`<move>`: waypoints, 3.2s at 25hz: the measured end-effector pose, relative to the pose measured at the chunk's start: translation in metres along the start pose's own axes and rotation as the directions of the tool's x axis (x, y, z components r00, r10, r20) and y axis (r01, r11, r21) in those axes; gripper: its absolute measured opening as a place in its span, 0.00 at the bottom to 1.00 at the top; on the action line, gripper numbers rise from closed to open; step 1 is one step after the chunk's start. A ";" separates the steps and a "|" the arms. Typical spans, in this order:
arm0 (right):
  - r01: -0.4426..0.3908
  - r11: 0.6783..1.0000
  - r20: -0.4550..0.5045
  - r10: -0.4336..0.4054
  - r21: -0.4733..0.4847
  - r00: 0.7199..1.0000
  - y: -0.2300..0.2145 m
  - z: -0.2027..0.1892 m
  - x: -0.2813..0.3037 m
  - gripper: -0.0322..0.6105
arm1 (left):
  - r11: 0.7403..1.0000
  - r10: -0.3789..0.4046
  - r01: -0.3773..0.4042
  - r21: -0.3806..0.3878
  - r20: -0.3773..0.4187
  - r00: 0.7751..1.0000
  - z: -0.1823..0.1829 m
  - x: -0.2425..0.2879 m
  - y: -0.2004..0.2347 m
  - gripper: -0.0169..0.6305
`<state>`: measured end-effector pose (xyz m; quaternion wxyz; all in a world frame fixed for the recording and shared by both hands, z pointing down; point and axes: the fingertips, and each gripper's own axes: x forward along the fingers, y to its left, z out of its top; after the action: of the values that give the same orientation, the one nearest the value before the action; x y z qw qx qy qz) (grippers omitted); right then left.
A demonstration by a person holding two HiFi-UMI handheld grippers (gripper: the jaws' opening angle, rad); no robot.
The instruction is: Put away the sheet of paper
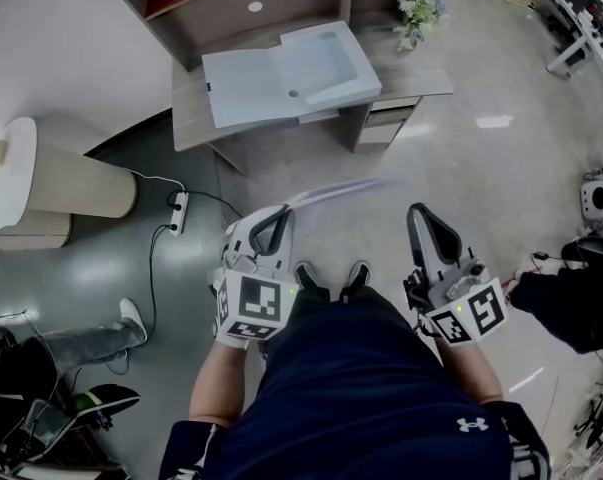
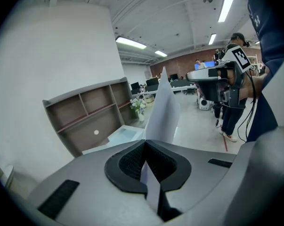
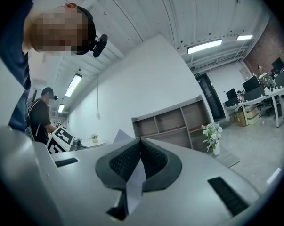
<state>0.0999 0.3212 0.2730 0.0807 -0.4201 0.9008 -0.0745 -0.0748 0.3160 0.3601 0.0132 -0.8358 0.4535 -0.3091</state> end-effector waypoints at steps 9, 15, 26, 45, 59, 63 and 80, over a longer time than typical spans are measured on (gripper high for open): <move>0.037 0.999 -0.011 -0.037 0.007 0.999 0.020 -0.010 0.019 0.06 | 1.000 -0.021 0.021 0.019 0.023 1.000 -0.012 -0.007 0.024 0.05; 0.070 0.998 -0.033 -0.070 -0.009 0.997 0.041 -0.022 0.038 0.06 | 0.997 -0.077 0.077 0.017 0.031 0.997 -0.032 -0.003 0.043 0.05; 0.092 0.996 -0.079 -0.092 -0.009 0.993 0.050 -0.031 0.057 0.06 | 0.992 -0.116 0.116 -0.055 0.008 0.993 -0.056 0.015 0.070 0.05; -0.036 0.998 -0.063 0.039 0.058 0.997 -0.067 -0.015 0.127 0.06 | 0.976 -0.031 0.033 -0.215 0.009 0.999 0.006 0.095 0.114 0.05; -0.117 0.988 -0.079 0.125 0.105 0.989 -0.150 -0.010 0.162 0.06 | 0.942 0.060 -0.067 -0.329 -0.030 0.998 0.035 0.151 0.143 0.05; -0.137 0.986 -0.090 0.146 0.099 0.985 -0.158 -0.010 0.168 0.06 | 0.931 0.072 -0.079 -0.355 -0.034 0.997 0.037 0.158 0.143 0.05; -0.092 0.989 -0.158 0.109 0.113 0.981 -0.190 -0.034 0.212 0.06 | 0.915 0.007 -0.020 -0.402 -0.033 0.999 0.028 0.210 0.172 0.05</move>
<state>0.1002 0.0400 0.3271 0.0320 -0.3615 0.9194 -0.1518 -0.1050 0.0466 0.3919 -0.1639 -0.8127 0.5131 -0.2221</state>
